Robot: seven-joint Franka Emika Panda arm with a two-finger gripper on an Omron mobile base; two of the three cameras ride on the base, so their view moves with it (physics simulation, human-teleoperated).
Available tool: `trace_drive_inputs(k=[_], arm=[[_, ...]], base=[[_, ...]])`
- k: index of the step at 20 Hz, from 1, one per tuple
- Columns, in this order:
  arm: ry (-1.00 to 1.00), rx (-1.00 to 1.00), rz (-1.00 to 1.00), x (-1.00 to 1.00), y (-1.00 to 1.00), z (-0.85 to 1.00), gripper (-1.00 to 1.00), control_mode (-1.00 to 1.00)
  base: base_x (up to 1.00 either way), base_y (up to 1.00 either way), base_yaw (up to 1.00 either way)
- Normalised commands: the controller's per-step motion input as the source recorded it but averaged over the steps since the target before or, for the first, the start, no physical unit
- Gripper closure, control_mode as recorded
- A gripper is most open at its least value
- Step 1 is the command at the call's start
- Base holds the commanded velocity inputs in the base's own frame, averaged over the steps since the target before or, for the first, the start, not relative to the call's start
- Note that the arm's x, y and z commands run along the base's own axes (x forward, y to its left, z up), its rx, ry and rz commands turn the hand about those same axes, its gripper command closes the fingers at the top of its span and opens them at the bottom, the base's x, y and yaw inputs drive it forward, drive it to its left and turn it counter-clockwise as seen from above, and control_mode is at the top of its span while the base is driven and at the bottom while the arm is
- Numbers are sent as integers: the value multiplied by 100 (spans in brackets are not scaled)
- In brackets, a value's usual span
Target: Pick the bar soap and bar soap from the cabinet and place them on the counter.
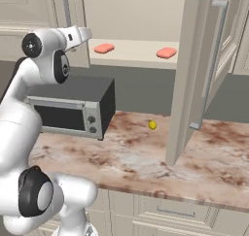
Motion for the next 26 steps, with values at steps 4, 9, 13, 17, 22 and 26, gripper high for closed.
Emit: trace_drive_inputs(k=[4, 9, 13, 17, 22, 26], arm=[[17, -7, -9, -62, 5, -1, 100, -100], [5, -4, -12, -77, 6, -12, 100, -100], [0, -1, -10, -83, 4, -26, 100, -100], [1, -1, -10, -81, 5, -15, 100, -100], [8, -4, -11, -70, 12, -16, 100, -100], [7, -2, -6, -25, 14, -10, 100, -100]], base=[[0, 0, 0], [0, 0, 0], [0, 0, 0], [0, 0, 0], [0, 0, 0], [0, 0, 0]])
